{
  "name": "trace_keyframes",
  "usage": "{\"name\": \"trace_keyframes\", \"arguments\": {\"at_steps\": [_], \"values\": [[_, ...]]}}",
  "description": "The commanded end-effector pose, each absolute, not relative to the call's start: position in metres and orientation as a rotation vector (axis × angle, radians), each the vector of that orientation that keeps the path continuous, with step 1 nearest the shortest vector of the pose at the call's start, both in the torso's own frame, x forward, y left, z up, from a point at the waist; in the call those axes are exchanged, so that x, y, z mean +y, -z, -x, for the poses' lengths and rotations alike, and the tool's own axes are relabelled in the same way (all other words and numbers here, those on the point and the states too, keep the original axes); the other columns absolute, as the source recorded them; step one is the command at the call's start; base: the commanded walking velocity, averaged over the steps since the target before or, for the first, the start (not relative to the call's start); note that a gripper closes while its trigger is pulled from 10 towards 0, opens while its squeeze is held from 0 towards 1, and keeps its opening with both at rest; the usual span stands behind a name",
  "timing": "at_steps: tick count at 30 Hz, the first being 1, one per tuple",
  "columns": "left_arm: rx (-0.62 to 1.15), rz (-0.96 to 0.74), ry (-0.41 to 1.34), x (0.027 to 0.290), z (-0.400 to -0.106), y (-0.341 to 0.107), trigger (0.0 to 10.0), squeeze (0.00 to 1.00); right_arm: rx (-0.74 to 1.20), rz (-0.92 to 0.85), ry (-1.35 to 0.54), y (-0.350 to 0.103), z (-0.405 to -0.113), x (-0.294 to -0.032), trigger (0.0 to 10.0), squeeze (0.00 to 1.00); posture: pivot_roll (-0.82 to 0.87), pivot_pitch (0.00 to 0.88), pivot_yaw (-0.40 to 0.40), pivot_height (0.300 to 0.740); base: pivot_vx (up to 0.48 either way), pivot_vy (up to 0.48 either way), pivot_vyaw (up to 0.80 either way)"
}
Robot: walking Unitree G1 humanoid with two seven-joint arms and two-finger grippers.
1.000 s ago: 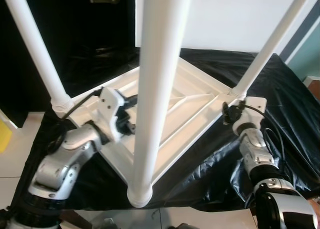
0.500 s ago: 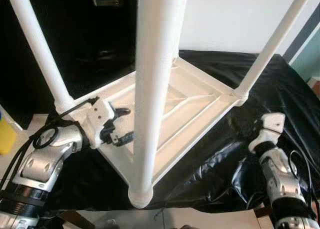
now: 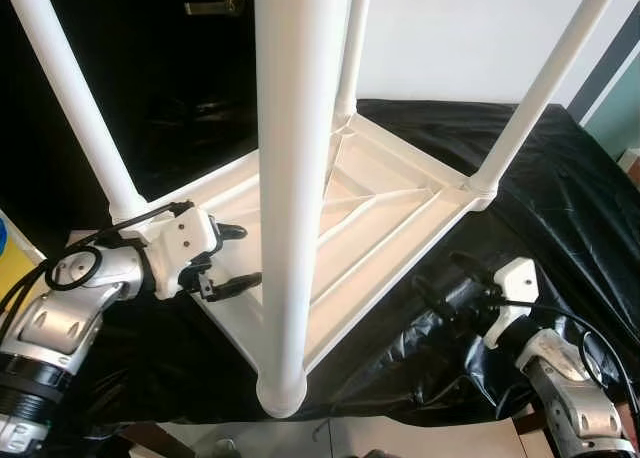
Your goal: Building children table
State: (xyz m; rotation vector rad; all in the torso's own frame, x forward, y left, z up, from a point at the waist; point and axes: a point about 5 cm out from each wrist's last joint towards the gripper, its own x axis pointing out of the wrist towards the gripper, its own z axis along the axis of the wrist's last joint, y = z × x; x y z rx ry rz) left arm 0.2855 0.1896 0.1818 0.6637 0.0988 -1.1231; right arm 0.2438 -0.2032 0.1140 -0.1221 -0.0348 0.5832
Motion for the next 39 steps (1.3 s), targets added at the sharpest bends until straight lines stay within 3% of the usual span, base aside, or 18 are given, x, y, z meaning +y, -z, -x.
{"name": "trace_keyframes", "arguments": {"at_steps": [1,20,32,37,39], "values": [[0.159,-0.769,1.248,0.190,-0.281,-0.171,10.0,0.00,-0.019,0.117,-0.623,-0.116,-0.240,-0.200,10.0,0.00,0.06,0.077,-0.045,0.740,0.000,0.000,0.00],[0.320,-1.103,1.277,0.195,-0.310,-0.135,10.0,0.00,0.013,0.095,-0.651,-0.121,-0.230,-0.188,10.0,0.00,0.06,0.120,-0.022,0.740,0.000,0.000,0.00],[0.435,-1.087,1.272,0.195,-0.329,-0.127,10.0,0.00,0.030,0.096,-0.639,-0.120,-0.228,-0.185,10.0,0.00,0.06,0.144,-0.017,0.740,0.000,0.000,0.00],[0.469,-1.000,1.266,0.193,-0.332,-0.124,10.0,0.00,0.034,0.100,-0.634,-0.120,-0.228,-0.186,10.0,0.00,0.05,0.148,-0.017,0.740,0.000,0.000,0.00],[0.526,-0.901,1.281,0.196,-0.330,-0.121,2.3,0.00,0.036,0.104,-0.633,-0.120,-0.227,-0.186,10.0,0.00,0.05,0.148,-0.018,0.740,0.000,0.000,0.00]]}}
